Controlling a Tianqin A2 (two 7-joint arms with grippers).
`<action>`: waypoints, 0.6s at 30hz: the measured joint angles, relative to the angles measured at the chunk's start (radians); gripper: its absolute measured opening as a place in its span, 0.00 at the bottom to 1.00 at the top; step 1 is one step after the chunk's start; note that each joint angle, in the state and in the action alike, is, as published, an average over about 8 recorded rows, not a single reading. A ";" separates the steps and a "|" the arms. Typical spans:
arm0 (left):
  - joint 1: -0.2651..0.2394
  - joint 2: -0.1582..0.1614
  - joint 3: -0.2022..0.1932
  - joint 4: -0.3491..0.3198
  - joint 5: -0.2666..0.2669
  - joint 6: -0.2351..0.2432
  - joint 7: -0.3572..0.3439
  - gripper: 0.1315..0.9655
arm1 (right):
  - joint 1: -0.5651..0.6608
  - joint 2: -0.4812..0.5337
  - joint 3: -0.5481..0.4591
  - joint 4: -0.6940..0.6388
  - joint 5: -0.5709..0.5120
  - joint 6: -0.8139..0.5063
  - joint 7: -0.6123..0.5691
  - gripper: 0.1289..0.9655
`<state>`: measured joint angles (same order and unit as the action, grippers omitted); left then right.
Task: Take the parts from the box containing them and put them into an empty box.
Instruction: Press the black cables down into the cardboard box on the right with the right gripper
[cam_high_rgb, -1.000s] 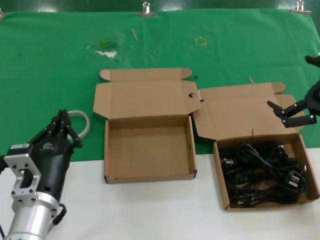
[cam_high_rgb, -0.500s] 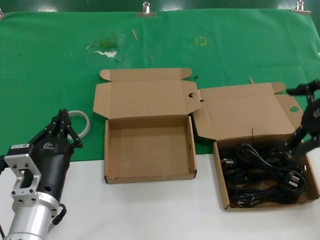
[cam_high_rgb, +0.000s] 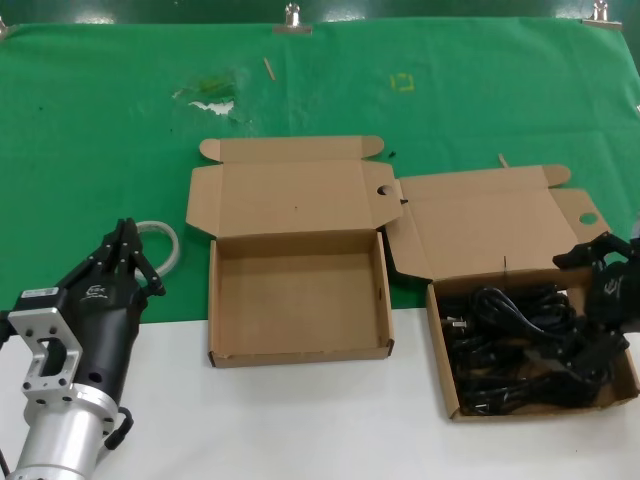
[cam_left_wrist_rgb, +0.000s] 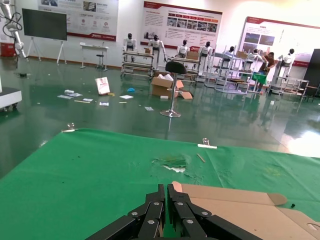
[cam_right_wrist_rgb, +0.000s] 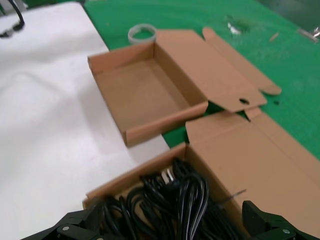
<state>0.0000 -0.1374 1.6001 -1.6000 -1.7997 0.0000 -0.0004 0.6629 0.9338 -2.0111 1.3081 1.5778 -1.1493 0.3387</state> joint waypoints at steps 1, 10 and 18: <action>0.000 0.000 0.000 0.000 0.000 0.000 0.000 0.03 | 0.003 -0.006 -0.004 -0.010 -0.009 -0.001 -0.002 1.00; 0.000 0.000 0.000 0.000 0.000 0.000 0.000 0.03 | 0.027 -0.063 -0.021 -0.102 -0.065 0.007 -0.046 1.00; 0.000 0.000 0.000 0.000 0.000 0.000 0.000 0.03 | 0.003 -0.079 -0.021 -0.140 -0.084 0.019 -0.090 1.00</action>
<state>0.0000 -0.1374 1.6000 -1.6000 -1.7997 0.0000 -0.0004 0.6657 0.8552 -2.0320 1.1676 1.4939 -1.1302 0.2489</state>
